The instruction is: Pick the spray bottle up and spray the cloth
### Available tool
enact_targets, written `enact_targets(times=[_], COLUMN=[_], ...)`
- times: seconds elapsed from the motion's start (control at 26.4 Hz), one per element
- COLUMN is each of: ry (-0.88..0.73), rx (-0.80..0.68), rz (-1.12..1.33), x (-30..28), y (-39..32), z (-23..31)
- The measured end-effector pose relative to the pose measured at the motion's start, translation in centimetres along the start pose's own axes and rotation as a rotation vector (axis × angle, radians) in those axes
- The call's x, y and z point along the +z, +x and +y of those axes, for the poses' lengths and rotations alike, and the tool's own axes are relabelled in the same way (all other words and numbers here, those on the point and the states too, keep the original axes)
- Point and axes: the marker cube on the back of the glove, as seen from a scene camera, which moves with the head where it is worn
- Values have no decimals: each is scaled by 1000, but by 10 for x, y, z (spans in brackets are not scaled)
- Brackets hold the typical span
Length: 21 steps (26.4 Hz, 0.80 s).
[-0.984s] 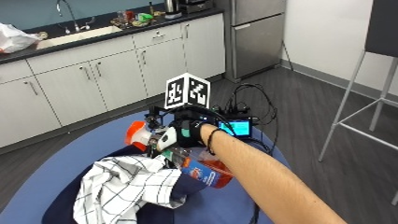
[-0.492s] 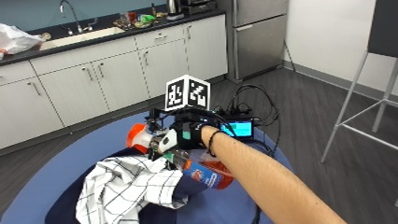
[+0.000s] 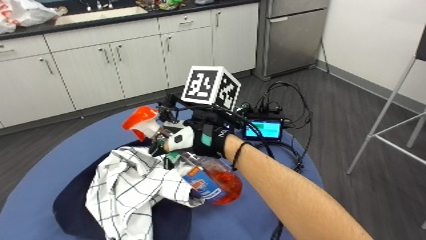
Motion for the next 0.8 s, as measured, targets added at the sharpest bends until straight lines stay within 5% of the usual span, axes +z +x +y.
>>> enact_targets(times=[0.34, 0.8], ry=[270, 493], rx=[-454, -546], rz=[-233, -328], x=[37, 139], y=[-120, -171], z=[6, -64])
